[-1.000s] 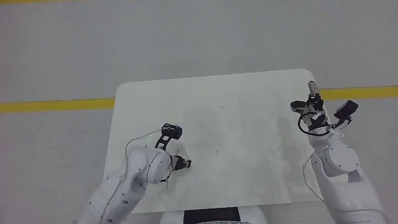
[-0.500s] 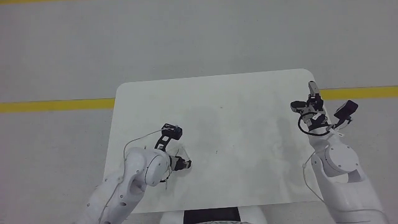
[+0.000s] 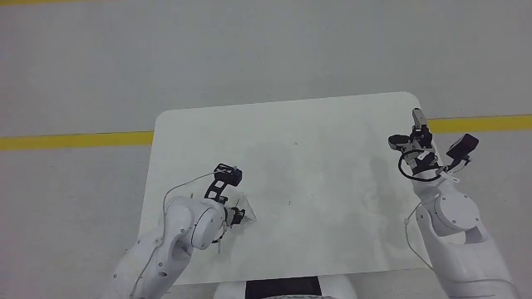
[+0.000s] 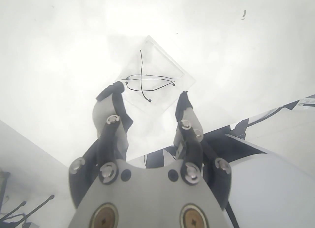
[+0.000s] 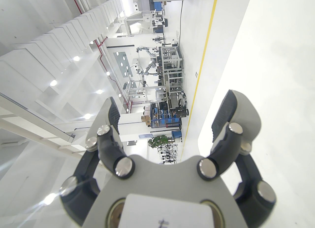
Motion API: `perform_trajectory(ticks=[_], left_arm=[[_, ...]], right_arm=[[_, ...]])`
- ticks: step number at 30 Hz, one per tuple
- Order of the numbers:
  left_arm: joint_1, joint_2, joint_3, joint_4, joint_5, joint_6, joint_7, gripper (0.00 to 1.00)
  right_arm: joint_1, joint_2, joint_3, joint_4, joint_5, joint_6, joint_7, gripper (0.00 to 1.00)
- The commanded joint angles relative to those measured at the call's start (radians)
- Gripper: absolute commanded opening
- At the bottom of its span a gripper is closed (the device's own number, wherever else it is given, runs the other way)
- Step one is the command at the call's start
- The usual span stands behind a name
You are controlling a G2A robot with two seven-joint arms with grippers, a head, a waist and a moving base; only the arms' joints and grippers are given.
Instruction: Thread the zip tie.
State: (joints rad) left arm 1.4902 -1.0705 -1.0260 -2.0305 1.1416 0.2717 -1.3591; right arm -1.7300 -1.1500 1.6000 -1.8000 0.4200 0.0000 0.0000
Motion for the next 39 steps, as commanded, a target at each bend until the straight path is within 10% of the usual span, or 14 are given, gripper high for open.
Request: perform_trajectory(ticks=[1,11,22,39], left_arm=[[-0.007,-0.001,0.01,0.011,0.004,-0.009,-0.002,0.03],[-0.063,-0.017,0.076,0.093,0.043,0.035,-0.008,0.02],[-0.119,-0.034,0.121,0.171,0.04,0.061,-0.01,0.28],[-0.15,-0.05,0.153,0.224,0.033,0.068,-0.017,0.27]], right_arm=[[0.0,0.0,0.0,0.0,0.0,0.0,0.0,1.0],[0.0,0.0,0.0,0.0,0.0,0.0,0.0,1.0],[0.0,0.0,0.0,0.0,0.0,0.0,0.0,1.0],[0.0,0.0,0.0,0.0,0.0,0.0,0.0,1.0]])
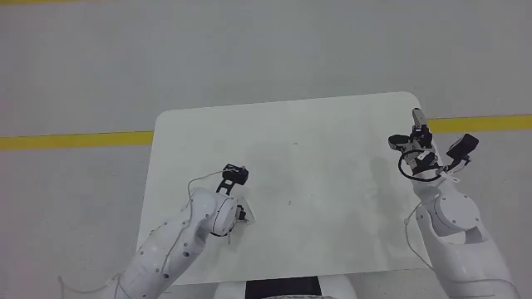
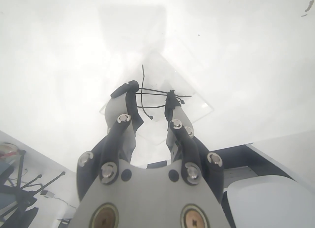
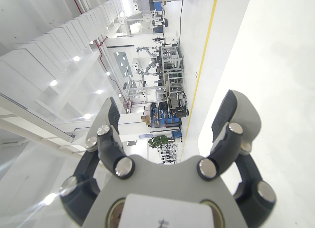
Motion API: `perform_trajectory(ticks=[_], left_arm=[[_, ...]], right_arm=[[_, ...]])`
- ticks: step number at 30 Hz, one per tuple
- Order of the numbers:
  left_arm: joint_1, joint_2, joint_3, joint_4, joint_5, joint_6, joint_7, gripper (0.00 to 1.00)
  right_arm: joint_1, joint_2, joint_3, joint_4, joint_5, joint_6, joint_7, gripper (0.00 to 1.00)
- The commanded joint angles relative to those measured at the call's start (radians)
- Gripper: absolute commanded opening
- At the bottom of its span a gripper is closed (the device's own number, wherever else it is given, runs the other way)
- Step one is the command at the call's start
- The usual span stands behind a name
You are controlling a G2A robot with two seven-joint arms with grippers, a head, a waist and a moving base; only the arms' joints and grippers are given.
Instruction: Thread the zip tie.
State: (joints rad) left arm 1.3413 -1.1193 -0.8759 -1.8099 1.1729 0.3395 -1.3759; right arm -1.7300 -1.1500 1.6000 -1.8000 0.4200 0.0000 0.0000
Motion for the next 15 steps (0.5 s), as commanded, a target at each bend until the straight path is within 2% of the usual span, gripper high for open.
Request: perform_trajectory(ticks=[1,15], left_arm=[[-0.002,-0.001,0.005,0.005,0.003,0.001,0.0,0.28],[-0.004,-0.008,0.027,0.017,0.014,-0.007,-0.002,0.22]], right_arm=[[0.0,0.0,0.0,0.0,0.0,0.0,0.0,1.0],[0.0,0.0,0.0,0.0,0.0,0.0,0.0,1.0]])
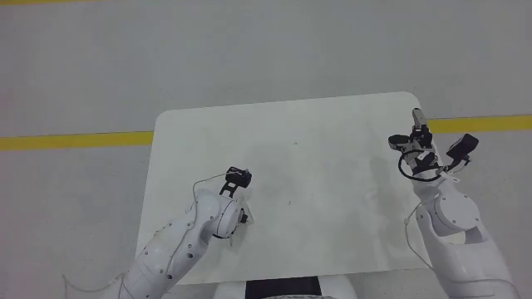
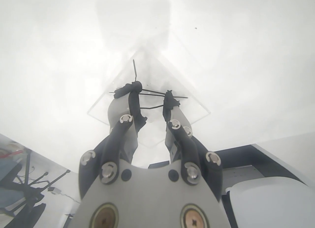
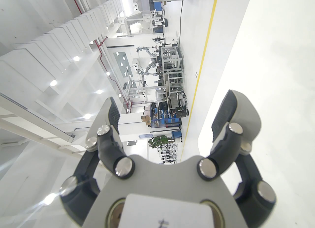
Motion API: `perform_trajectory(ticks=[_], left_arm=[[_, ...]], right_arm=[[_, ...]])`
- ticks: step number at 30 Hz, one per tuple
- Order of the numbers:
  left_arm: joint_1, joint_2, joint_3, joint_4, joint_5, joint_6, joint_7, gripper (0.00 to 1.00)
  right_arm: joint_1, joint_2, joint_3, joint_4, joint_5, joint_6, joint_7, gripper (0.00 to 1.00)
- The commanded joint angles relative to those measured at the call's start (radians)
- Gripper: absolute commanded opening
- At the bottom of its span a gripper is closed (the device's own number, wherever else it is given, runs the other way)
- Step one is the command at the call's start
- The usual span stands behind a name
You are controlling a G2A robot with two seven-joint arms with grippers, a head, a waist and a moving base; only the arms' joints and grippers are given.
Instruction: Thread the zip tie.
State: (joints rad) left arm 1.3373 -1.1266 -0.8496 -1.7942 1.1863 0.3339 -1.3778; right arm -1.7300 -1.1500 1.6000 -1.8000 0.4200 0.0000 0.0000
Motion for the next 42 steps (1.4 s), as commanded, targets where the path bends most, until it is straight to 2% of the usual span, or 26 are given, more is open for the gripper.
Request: perform_trajectory(ticks=[1,3,15,29,35,40,42], left_arm=[[0.0,-0.001,0.002,0.002,0.001,-0.002,-0.001,0.23],[0.0,-0.001,0.003,0.002,-0.001,-0.004,-0.001,0.26],[0.019,-0.001,-0.02,-0.011,-0.017,0.006,-0.001,0.25],[0.007,-0.016,-0.014,0.035,-0.042,0.006,0.039,0.24],[0.001,-0.022,-0.006,0.049,-0.041,0.006,0.053,0.17],[-0.001,-0.025,-0.006,0.055,-0.038,0.006,0.055,0.15],[-0.001,-0.026,-0.006,0.056,-0.036,0.006,0.054,0.09]], right_arm=[[0.0,0.0,0.0,0.0,0.0,0.0,0.0,1.0],[0.0,0.0,0.0,0.0,0.0,0.0,0.0,1.0],[0.0,0.0,0.0,0.0,0.0,0.0,0.0,1.0],[0.0,0.0,0.0,0.0,0.0,0.0,0.0,1.0],[0.0,0.0,0.0,0.0,0.0,0.0,0.0,1.0],[0.0,0.0,0.0,0.0,0.0,0.0,0.0,1.0],[0.0,0.0,0.0,0.0,0.0,0.0,0.0,1.0]])
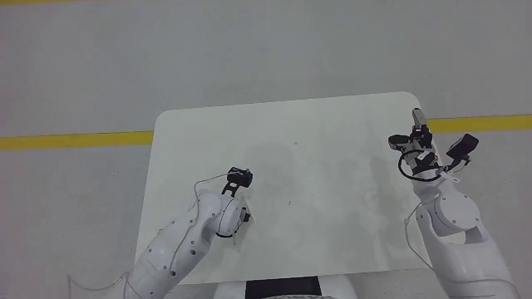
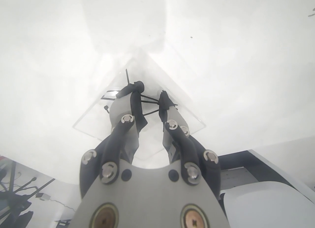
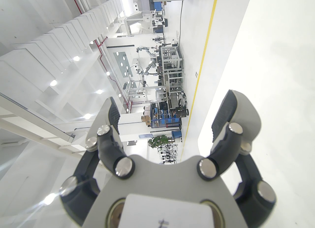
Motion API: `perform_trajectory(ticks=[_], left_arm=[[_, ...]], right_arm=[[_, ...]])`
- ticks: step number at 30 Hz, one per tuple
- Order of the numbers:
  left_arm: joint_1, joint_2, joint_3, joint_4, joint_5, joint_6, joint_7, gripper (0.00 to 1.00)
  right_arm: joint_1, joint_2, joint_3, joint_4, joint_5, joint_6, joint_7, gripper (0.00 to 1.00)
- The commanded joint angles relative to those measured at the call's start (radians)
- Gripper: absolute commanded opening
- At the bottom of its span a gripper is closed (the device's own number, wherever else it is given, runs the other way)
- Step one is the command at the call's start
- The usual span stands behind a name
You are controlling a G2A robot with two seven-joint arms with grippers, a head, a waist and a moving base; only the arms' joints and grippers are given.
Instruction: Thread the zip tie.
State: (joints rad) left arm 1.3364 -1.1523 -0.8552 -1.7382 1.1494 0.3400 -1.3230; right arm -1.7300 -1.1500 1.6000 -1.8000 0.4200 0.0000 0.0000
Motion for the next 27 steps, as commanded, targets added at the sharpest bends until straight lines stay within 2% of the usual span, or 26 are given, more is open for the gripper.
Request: perform_trajectory(ticks=[1,3,9,16,20,21,22,24,26,27], left_arm=[[0.001,-0.001,0.0,0.0,0.001,0.0,-0.001,0.04],[0.003,-0.001,-0.003,-0.004,0.004,0.0,-0.002,0.0],[0.015,0.0,-0.013,-0.023,0.013,0.0,-0.006,0.0],[0.052,0.01,-0.037,-0.095,0.039,0.0,-0.018,0.0],[0.065,0.014,-0.049,-0.102,0.047,-0.002,-0.019,0.0],[0.065,0.014,-0.051,-0.098,0.045,0.0,-0.018,0.22],[0.064,0.014,-0.052,-0.094,0.043,0.0,-0.016,0.39],[0.062,0.013,-0.053,-0.087,0.036,-0.001,-0.012,0.38],[0.06,0.012,-0.052,-0.081,0.033,-0.001,-0.009,0.29],[0.06,0.012,-0.05,-0.078,0.033,-0.002,-0.008,0.29]], right_arm=[[0.0,0.0,0.0,0.0,0.0,0.0,0.0,1.0],[0.0,0.0,0.0,0.0,0.0,0.0,0.0,1.0],[0.0,0.0,0.0,0.0,0.0,0.0,0.0,1.0],[0.0,0.0,0.0,0.0,0.0,0.0,0.0,1.0],[0.0,0.0,0.0,0.0,0.0,0.0,0.0,1.0],[0.0,0.0,0.0,0.0,0.0,0.0,0.0,1.0],[0.0,0.0,0.0,0.0,0.0,0.0,0.0,1.0],[0.0,0.0,0.0,0.0,0.0,0.0,0.0,1.0],[0.0,0.0,0.0,0.0,0.0,0.0,0.0,1.0],[0.0,0.0,0.0,0.0,0.0,0.0,0.0,1.0]])
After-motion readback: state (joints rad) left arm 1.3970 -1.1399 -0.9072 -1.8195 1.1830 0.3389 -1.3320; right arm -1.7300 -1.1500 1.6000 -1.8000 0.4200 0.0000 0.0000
